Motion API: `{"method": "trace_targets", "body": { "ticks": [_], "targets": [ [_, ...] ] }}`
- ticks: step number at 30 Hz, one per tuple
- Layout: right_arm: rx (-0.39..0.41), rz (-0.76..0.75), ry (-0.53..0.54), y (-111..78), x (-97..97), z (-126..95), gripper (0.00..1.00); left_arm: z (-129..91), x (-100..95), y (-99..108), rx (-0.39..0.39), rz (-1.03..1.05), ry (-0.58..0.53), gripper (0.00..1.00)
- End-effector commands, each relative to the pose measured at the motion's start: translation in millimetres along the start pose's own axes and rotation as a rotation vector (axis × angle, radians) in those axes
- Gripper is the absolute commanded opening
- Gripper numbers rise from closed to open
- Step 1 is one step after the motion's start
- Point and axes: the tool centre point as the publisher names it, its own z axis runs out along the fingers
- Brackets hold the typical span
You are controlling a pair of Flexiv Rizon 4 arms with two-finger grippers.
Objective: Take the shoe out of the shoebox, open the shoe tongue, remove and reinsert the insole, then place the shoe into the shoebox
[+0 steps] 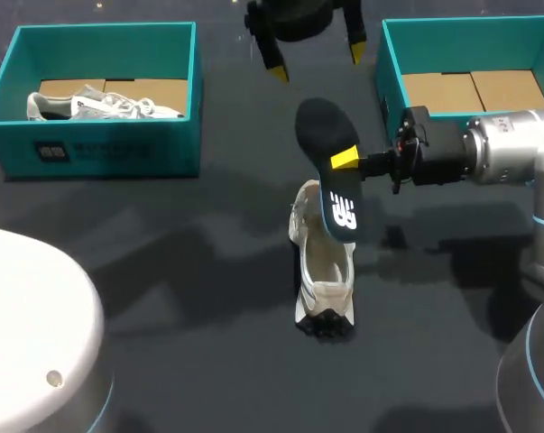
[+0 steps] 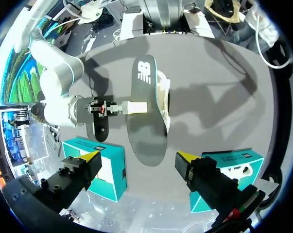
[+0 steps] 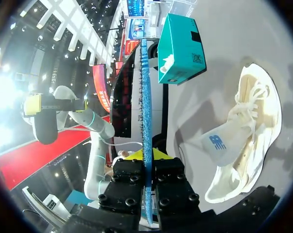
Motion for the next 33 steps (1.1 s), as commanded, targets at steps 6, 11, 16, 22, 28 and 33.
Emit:
{"method": "trace_targets", "body": {
  "ticks": [6, 11, 16, 22, 28, 33],
  "targets": [
    [-0.002, 0.0, -0.001, -1.2, -0.3, 0.5, 0.0, -4.3, 41.1, -12.3, -0.032, -0.044, -0.474, 1.0],
    [-0.002, 0.0, -0.001, -1.2, -0.3, 0.5, 0.0, -8.4, 49.3, -15.7, -0.075, -0.079, -0.721, 1.0],
    [-0.002, 0.0, -0.001, -1.2, -0.3, 0.5, 0.0, -8.4, 49.3, -15.7, -0.075, -0.079, -0.721, 1.0],
    [-0.002, 0.0, -0.001, -1.2, -0.3, 0.5, 0.0, -8.4, 49.3, -15.7, -0.075, -0.079, -0.721, 1.0],
    [-0.002, 0.0, -0.001, -1.2, -0.3, 0.5, 0.0, -9.5, 51.9, -17.0, -0.101, -0.061, -0.753, 1.0],
    [-0.002, 0.0, -0.001, -1.2, -0.3, 0.5, 0.0, -7.9, 73.4, -18.7, -0.062, -0.102, -0.859, 1.0]
  ]
}}
